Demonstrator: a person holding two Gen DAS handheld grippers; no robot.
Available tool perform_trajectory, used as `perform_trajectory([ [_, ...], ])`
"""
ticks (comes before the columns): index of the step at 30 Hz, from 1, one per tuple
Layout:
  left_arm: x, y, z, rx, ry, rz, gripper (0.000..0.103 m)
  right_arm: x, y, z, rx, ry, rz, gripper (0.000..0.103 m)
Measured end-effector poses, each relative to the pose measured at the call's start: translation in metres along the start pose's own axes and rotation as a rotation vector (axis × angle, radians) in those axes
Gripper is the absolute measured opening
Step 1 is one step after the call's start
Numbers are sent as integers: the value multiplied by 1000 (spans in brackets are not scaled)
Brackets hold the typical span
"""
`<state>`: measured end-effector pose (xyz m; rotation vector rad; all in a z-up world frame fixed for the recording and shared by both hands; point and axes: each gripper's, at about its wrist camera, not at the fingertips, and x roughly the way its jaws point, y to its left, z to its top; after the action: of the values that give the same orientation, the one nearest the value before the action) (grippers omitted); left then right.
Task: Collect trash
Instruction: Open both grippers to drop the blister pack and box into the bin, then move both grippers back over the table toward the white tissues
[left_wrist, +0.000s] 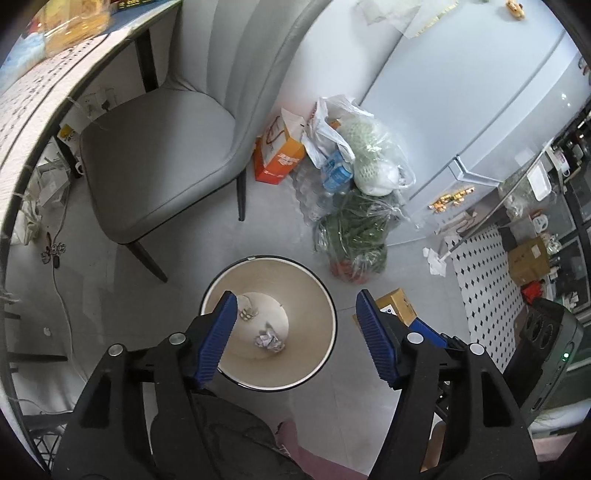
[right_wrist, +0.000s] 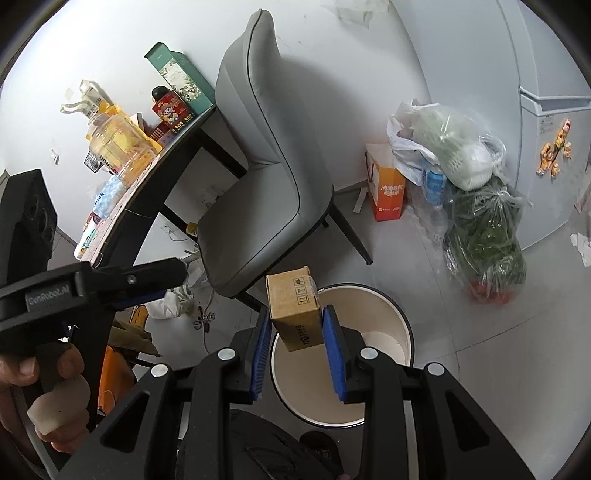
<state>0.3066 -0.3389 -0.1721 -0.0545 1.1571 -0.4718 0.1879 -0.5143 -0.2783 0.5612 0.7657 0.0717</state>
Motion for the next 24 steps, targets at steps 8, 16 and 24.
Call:
perform_trajectory([
  [8, -48, 15, 1, -11, -97, 62, 80, 3, 18, 5, -6, -26, 36, 60],
  [16, -105, 37, -11, -63, -214, 109, 91, -21, 37, 9, -40, -52, 26, 73],
  [24, -152, 53, -32, -111, -321, 106, 97, -56, 80, 9, -150, -95, 18, 94],
])
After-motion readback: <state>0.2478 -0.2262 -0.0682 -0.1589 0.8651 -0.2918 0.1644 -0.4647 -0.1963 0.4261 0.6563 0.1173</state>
